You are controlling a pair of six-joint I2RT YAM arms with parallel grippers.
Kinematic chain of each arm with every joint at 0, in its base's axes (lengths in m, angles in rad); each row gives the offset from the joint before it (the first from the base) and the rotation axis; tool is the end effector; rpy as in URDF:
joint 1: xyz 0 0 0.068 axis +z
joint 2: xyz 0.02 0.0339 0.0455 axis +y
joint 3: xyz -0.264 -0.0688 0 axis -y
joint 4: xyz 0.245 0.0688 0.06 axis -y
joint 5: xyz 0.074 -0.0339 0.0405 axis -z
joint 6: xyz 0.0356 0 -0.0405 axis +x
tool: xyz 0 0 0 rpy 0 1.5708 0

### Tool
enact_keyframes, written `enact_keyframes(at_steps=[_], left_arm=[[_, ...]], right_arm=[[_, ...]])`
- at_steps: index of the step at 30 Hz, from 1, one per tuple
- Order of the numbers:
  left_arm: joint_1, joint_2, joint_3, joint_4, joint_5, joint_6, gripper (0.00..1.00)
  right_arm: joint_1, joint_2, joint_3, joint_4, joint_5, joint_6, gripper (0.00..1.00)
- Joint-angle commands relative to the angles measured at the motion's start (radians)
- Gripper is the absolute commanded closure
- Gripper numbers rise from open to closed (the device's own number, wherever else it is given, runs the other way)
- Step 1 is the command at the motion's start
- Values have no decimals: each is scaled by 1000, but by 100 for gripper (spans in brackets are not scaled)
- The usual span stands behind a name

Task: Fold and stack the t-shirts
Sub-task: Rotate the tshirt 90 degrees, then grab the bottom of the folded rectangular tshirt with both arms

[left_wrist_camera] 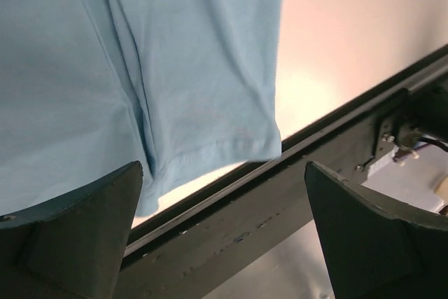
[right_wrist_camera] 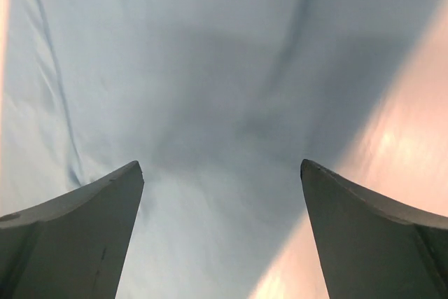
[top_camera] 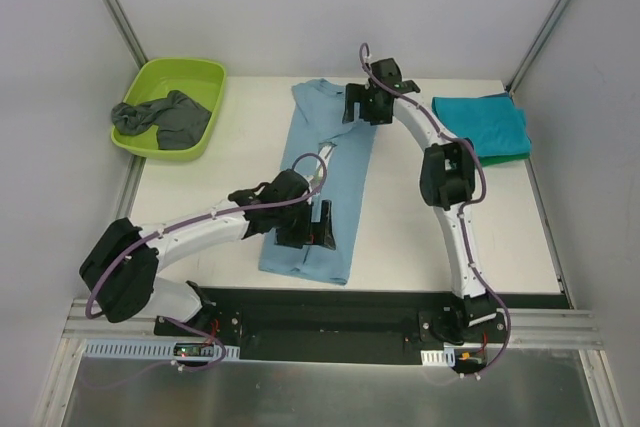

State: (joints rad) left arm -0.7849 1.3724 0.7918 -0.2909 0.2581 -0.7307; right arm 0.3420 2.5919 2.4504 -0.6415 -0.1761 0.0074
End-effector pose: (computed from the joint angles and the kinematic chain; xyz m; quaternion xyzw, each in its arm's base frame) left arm 0.1885 -0.2012 0.2051 0.0693 0.9301 -0.3213 0.1637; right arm 0.5381 0.1982 0.1993 -0.1865 0.9014 0.1464 0.3624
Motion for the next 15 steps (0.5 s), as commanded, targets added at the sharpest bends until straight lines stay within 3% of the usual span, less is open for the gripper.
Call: enact_keyframes(at_steps=[1,6,8,12,15], left_arm=[[-24,-53,80,-43,-45,45,1],[-19,-177,46,-89,-189,36,1],[-11,-231,11,-123,-252,19,1],[93,-312,-90,-180,-260,-19,1],[154,-342,-169,-182,-204,-7,1]], right_arm=[[9,-309,-275,222,-43,-145,4],[58,-456,-310,16,18,-323,4],[95,-536,-416,-29,81,-352,4],[181,-786,-814,11,202,-272,4],[257,-988,-1162,106,187,-167,4]])
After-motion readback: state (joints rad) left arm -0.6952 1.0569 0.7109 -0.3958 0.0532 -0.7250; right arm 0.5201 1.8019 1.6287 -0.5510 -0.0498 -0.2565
